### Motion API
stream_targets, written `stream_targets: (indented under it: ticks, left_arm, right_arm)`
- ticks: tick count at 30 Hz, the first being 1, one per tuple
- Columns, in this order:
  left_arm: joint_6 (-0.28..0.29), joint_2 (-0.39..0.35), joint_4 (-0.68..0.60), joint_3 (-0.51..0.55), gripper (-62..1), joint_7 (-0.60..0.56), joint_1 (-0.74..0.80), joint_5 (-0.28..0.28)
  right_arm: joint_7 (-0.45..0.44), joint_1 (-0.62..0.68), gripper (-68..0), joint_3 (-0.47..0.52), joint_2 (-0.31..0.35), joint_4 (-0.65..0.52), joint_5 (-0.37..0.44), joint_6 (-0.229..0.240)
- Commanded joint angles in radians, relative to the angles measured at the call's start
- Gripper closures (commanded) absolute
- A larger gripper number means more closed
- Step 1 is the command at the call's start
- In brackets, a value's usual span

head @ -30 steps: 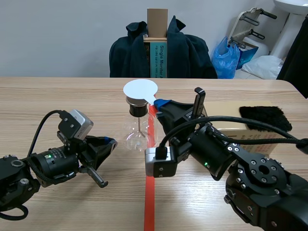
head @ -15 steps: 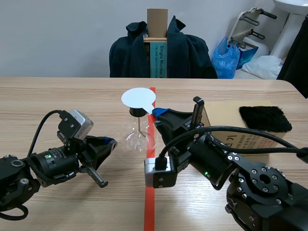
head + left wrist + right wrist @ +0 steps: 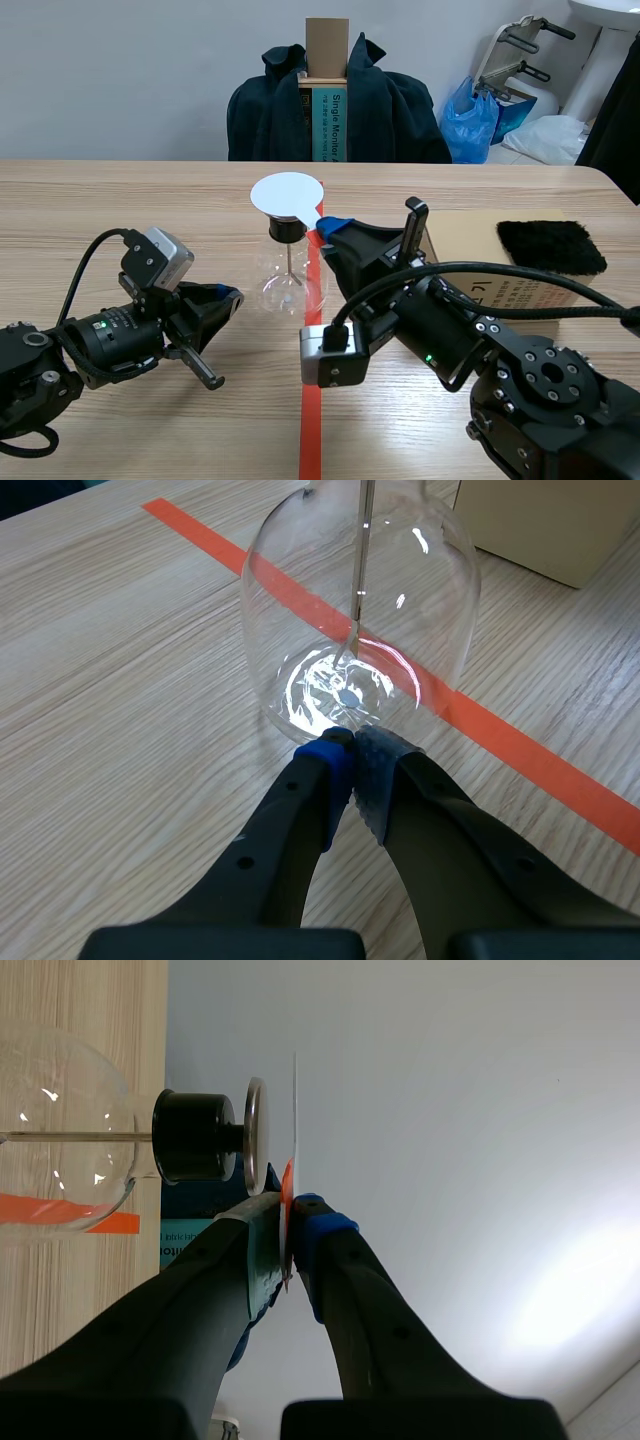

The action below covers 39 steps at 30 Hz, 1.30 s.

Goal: Do the electroscope experiment.
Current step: 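Hold the plate still at the electroscope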

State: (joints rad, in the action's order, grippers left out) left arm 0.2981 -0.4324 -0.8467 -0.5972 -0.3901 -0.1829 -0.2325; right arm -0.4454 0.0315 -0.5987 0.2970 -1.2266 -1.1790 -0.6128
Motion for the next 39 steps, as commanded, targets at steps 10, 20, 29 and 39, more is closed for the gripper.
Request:
stream_targets:
  ticks: [10,20,29,39]
  left_arm:
    - [-0.001,-0.001,-0.016,0.002,-3.2,-0.010,-0.013,-0.009]
    - [-0.001,-0.001,-0.016,0.002,-3.2,-0.010,-0.013,-0.009]
    - [-0.001,-0.001,-0.016,0.002,-3.2,-0.010,-0.013,-0.009]
    - [-0.001,-0.001,-0.016,0.002,-3.2,-0.010,-0.013,-0.009]
  right_arm:
    - [0.001,-0.015,-0.7,0.004,0.013,-0.016,0.005,-0.008]
    - [0.001,-0.015,-0.7,0.004,0.013,-0.016,0.005,-0.008]
    - [0.002,-0.015,-0.7,0.004,0.013,-0.016,0.005,-0.008]
    - [0.163,-0.015,-0.7,0.004,0.013,-0.016,0.005,-0.008]
